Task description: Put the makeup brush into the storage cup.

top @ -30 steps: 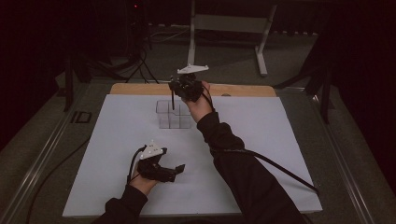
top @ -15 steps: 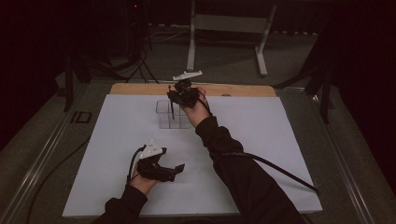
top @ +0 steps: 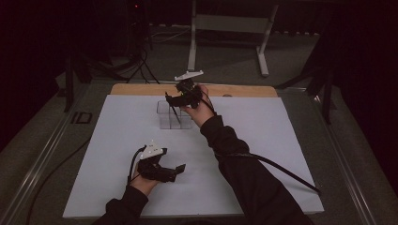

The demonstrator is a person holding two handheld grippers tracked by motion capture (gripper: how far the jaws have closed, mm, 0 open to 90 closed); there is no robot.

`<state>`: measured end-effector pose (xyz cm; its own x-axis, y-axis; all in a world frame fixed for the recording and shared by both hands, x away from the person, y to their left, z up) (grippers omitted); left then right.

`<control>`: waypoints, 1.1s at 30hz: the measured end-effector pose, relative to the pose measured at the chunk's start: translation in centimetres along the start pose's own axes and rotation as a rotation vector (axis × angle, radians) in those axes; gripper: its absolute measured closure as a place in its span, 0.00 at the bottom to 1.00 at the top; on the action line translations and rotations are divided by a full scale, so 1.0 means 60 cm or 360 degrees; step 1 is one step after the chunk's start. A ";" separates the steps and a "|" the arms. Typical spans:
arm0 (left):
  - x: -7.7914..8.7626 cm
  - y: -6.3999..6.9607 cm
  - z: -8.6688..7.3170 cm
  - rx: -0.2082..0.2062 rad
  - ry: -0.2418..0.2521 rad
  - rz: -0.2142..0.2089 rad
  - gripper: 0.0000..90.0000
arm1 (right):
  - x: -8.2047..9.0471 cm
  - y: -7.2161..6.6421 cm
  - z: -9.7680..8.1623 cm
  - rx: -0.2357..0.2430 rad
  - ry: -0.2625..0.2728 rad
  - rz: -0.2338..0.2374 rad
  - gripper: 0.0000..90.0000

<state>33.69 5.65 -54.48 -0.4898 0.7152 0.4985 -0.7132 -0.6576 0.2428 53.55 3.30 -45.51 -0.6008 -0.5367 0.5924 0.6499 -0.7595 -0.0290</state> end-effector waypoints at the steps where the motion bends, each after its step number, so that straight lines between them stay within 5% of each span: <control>1: 0.000 0.000 0.000 0.0001 0.0001 0.0001 0.03 | 0.003 0.000 0.001 -0.0008 -0.0001 0.0001 0.23; 5: -0.001 0.002 0.000 0.0002 -0.0005 -0.0007 0.02 | 0.016 -0.010 -0.003 0.0022 -0.0030 0.0107 0.11; 10: -0.001 0.003 0.000 0.0000 -0.0004 -0.0010 0.02 | 0.035 -0.011 -0.003 0.0019 -0.0009 0.0156 0.11; 22: -0.005 0.009 -0.003 0.0011 -0.0029 -0.0038 0.02 | 0.079 0.000 -0.041 0.0052 -0.0055 0.0195 0.13; 33: -0.007 0.007 -0.001 0.0026 -0.0047 -0.0064 0.02 | 0.139 0.021 -0.091 0.0043 0.0002 0.0172 0.14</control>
<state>33.55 5.08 -54.61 -0.4458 0.7342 0.5121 -0.7235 -0.6324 0.2768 46.80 -4.12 -45.03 -0.5270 -0.6155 0.5860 0.7234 -0.6868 -0.0709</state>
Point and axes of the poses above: each handheld gripper's, and its own axes: x roughly backward along the jaws, z roughly out of its top, y roughly to its right, the point moved 10 cm from there along -x, roughly forward along the jaws, and after that the axes turned 2 degrees about -z, right-handed, at the moved point
